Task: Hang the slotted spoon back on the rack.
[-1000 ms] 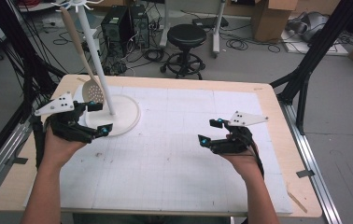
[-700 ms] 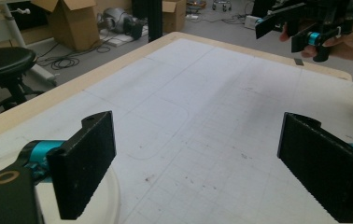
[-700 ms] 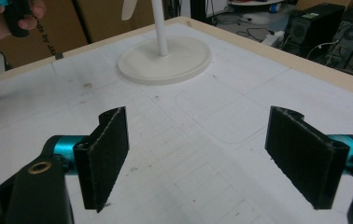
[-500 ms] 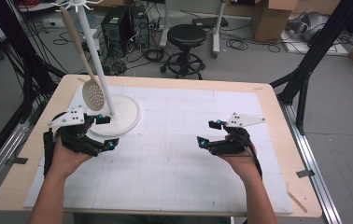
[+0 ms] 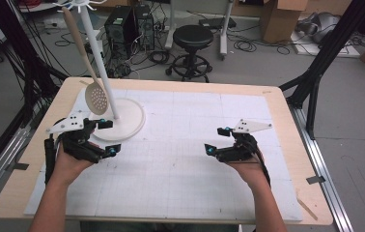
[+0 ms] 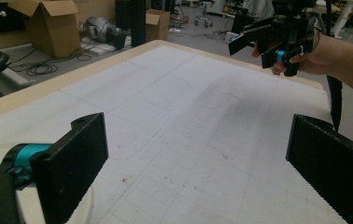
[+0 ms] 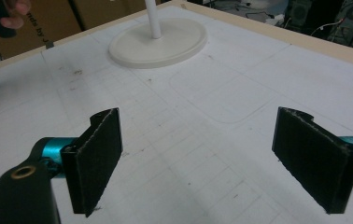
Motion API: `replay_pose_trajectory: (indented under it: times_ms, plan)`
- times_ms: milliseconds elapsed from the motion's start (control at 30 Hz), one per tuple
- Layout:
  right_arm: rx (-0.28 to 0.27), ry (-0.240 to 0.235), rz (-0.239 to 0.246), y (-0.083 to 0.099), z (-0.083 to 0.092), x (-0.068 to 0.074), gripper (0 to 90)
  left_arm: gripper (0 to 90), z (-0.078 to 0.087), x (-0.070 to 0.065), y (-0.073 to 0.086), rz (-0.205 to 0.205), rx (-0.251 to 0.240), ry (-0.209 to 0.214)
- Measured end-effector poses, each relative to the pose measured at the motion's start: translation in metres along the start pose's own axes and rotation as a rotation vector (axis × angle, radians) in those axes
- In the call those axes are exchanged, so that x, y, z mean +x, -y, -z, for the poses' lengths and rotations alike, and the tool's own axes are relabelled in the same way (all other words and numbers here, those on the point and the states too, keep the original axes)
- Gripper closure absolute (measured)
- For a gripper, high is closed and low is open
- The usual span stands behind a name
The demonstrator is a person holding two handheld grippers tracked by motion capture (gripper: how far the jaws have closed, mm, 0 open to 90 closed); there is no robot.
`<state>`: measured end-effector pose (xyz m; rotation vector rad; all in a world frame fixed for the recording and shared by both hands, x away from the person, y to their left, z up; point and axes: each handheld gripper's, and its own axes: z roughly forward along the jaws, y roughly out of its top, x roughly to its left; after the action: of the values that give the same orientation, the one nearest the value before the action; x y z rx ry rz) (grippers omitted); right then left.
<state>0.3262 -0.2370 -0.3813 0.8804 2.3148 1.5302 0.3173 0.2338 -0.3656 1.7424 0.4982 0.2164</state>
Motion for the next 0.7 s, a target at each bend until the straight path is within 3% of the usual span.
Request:
replay_pose_trajectory:
  times_ms: [233, 700]
  plan:
    - [0.018, -0.004, -0.004, 0.006, -0.001, 0.001, 15.3, 6.2, -0.014, 0.001, 0.004, -0.001, 0.018, 0.019]
    - [0.023, 0.003, 0.0, 0.007, -0.001, 0.002, 15.3, 6.2, -0.012, 0.001, 0.004, -0.01, 0.033, -0.007]
